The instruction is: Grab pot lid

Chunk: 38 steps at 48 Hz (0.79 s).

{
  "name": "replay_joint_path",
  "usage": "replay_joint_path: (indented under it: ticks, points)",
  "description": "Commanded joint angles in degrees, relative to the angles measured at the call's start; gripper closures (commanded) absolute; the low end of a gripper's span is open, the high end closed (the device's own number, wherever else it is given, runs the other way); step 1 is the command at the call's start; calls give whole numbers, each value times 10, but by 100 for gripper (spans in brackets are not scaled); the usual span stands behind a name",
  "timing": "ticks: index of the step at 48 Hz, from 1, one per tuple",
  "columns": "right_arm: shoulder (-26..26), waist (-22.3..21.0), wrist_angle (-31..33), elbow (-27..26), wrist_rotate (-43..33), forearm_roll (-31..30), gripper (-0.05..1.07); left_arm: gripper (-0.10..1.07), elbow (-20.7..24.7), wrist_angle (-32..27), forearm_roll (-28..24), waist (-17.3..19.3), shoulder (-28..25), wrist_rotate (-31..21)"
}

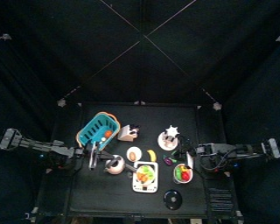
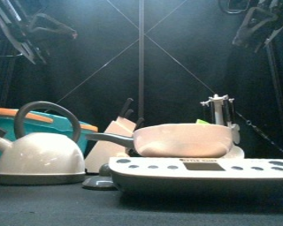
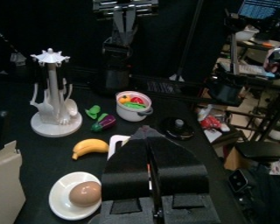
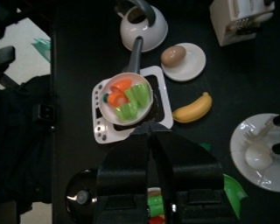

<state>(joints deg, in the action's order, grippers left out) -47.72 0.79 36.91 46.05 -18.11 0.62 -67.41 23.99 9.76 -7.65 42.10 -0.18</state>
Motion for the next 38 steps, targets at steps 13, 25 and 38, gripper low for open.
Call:
replay_joint_path:
  ticks: [13, 25, 38]
  points:
    - [8, 41, 155, -62, -234, -156, 89, 101, 7, 4, 3, -1, -2, 3]
    - [27, 223, 143, -34, -455, -318, 89, 101, 7, 4, 1, 4, -2, 4]
    - [87, 399, 256, -35, -697, -447, 87, 100, 6, -1, -5, 4, -2, 4]
